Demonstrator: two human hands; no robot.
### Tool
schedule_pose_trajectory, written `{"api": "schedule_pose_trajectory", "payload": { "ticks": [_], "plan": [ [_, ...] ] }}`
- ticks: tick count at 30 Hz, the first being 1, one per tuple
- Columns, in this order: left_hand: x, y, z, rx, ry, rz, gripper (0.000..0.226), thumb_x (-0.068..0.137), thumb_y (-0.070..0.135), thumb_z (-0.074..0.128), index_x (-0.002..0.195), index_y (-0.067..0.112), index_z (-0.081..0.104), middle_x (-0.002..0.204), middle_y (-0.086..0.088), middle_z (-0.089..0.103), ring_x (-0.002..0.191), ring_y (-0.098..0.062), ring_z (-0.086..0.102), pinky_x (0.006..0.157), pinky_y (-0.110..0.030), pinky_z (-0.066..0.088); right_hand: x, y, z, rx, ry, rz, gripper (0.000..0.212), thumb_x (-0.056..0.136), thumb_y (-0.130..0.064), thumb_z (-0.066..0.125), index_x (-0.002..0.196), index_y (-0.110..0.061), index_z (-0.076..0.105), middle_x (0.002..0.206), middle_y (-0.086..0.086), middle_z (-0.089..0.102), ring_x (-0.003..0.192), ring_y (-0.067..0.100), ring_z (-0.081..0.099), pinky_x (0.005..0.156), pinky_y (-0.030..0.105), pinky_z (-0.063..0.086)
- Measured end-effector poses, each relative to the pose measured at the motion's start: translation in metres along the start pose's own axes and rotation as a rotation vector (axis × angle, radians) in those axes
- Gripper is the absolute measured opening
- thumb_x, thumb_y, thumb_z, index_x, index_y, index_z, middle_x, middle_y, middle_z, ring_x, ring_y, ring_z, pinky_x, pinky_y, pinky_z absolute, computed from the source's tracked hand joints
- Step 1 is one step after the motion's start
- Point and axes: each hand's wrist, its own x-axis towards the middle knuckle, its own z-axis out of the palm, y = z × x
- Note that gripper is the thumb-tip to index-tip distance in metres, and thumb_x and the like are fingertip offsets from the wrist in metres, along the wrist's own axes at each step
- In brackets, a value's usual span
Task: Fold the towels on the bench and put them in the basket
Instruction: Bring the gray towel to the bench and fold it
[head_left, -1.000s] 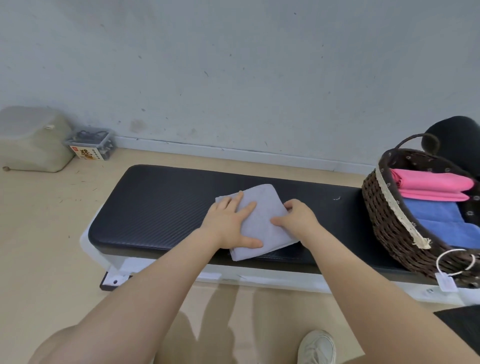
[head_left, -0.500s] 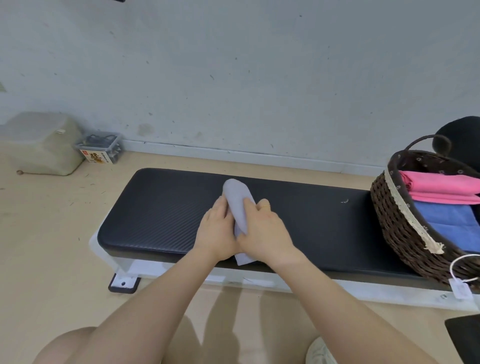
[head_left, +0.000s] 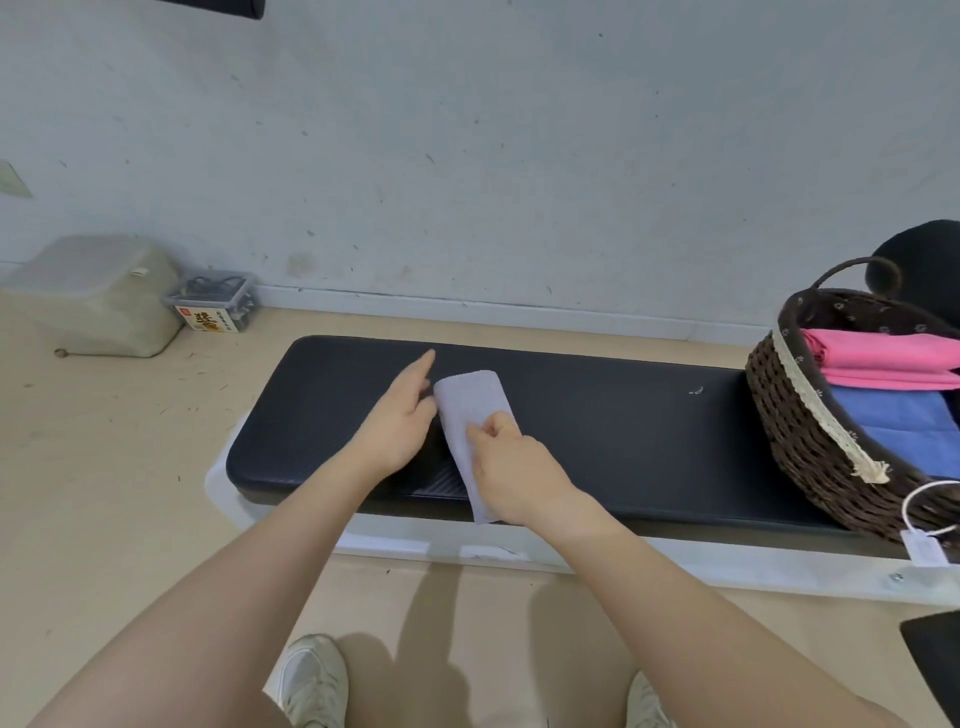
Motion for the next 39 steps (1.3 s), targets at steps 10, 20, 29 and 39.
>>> {"api": "schedule_pose_trajectory", "payload": {
  "ticks": [10,20,29,39],
  "plan": [
    [0.017,-0.006,0.015,0.45,-0.36,0.047,0.064,0.097,0.044,0.038,0.149,0.035,0.001,0.159,0.006,-0.007,0.146,-0.019,0.006,0.116,-0.036,0.015,0.009,0.03,0.016,0.496,0.121,0.404,0.088,0.067,-0.06,0.071,0.132,-0.013,0.035,0.125,0.002,0.05,0.116,0.025,0.049,0.092,0.04,0.047],
    [0.01,-0.002,-0.013,-0.024,-0.403,-0.05,0.121,0.069,0.024,0.082,0.145,0.046,-0.009,0.14,0.02,0.035,0.12,-0.006,0.047,0.099,-0.025,0.04,0.01,0.044,0.005,0.603,-0.053,0.041,0.036,0.07,-0.022,0.073,0.094,-0.021,0.046,0.102,0.004,0.052,0.08,0.018,0.05,0.061,0.024,0.039],
    [-0.027,0.024,0.005,-0.192,-0.145,0.034,0.05,0.053,0.032,0.081,0.095,0.025,0.054,0.088,0.013,0.058,0.076,0.004,0.056,0.066,-0.019,0.048,-0.026,0.074,-0.023,0.543,-0.039,0.004,0.045,0.07,-0.031,0.077,0.106,-0.029,0.051,0.101,-0.008,0.058,0.091,0.012,0.059,0.076,0.031,0.053],
    [-0.056,0.076,0.032,-0.222,-0.274,0.065,0.034,0.075,0.004,0.073,0.092,0.021,0.049,0.092,0.009,0.051,0.084,-0.009,0.052,0.064,-0.02,0.047,-0.093,0.123,-0.051,0.71,0.094,0.12,0.029,0.068,-0.01,0.075,0.094,-0.006,0.062,0.09,0.0,0.06,0.081,0.015,0.056,0.072,0.029,0.047]
  ]
}}
